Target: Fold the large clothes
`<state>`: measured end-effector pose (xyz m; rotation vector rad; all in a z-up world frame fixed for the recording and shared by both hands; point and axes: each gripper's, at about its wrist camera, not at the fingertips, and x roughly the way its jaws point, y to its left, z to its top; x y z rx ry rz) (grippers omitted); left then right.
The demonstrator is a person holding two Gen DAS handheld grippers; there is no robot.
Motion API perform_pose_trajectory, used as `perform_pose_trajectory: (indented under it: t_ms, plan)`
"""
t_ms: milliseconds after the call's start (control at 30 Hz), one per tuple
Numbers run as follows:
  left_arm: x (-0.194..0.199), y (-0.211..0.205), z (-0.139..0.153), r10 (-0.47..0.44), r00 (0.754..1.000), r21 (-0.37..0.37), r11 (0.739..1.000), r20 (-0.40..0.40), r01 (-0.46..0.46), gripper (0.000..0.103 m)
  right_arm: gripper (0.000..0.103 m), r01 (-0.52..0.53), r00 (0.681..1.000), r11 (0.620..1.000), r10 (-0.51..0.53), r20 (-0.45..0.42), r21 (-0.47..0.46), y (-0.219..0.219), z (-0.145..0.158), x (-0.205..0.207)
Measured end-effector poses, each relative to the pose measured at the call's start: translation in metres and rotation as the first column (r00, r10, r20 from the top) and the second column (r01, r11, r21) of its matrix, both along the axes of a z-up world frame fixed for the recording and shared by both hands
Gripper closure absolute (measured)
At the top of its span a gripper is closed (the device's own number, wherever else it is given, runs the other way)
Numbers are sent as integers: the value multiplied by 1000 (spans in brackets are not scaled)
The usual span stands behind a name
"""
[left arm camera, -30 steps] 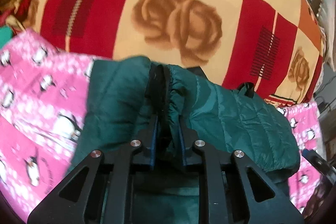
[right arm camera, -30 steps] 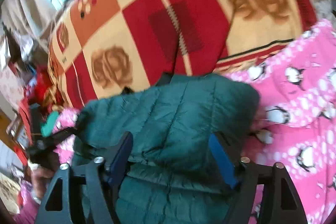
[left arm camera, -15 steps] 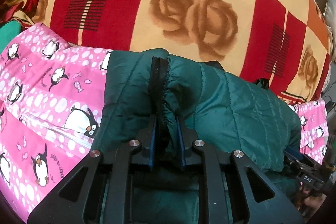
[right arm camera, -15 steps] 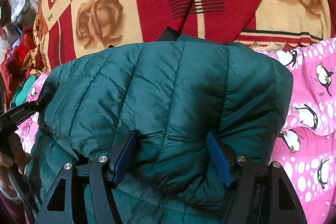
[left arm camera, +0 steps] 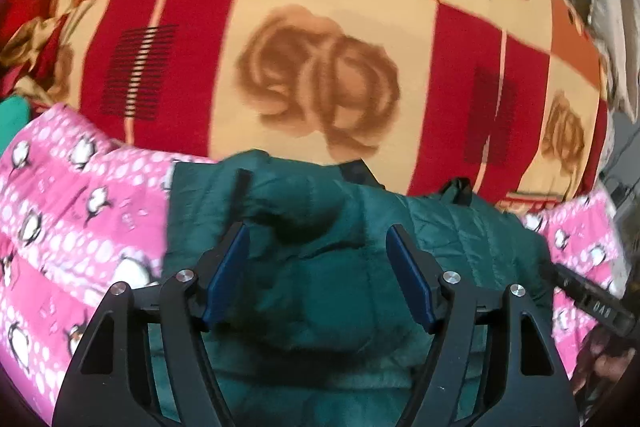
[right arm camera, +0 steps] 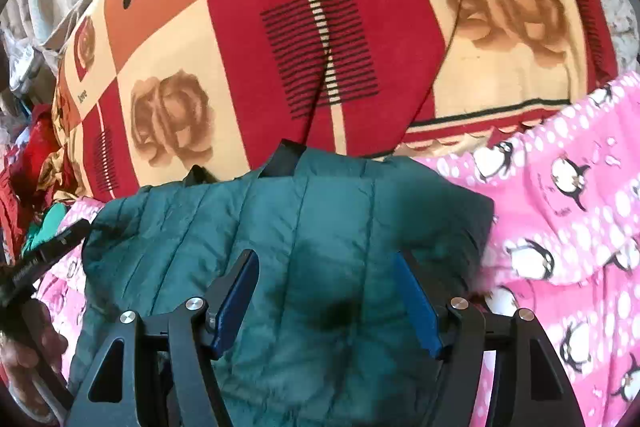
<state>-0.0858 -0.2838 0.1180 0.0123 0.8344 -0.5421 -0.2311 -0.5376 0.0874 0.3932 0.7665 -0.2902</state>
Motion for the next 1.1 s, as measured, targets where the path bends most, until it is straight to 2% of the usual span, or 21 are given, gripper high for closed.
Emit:
perform_pose_trajectory:
  t_ms: [167, 300, 500, 633, 733, 800, 967, 1100]
  plan:
    - [4, -37, -31, -54, 996, 91, 994, -68, 61, 32, 36, -14, 999, 999, 12, -51, -41, -9, -18, 29]
    - [-5, -51, -45, -88, 996, 161, 983, -4, 88, 32, 35, -12, 995, 998, 5, -95, -70, -23, -37, 39]
    - [-4, -52, -55, -91, 996, 153, 984, -9, 91, 32, 35, -4, 996, 1000, 2, -92, -23, -42, -55, 41]
    - [-3, -52, -55, -93, 995, 159, 983, -18, 95, 31, 35, 16, 993, 997, -25, -119, -74, -26, -35, 34]
    - [-4, -52, -56, -92, 996, 153, 984, -16, 93, 31, 35, -15, 997, 997, 9, -71, -78, 0, -16, 19]
    - [-5, -52, -56, -88, 996, 156, 984, -11, 89, 31, 35, -72, 994, 991, 63, -86, -117, 26, -11, 12]
    - [-7, -51, -59, -83, 997, 150, 985, -4, 83, 31, 35, -129, 979, 966, 89, -181, -222, 59, -42, 7]
    - [-9, -48, -61, -86, 996, 144, 986, 13, 83, 31, 35, -122, 980, 963, 79, -182, -241, 61, -57, 7]
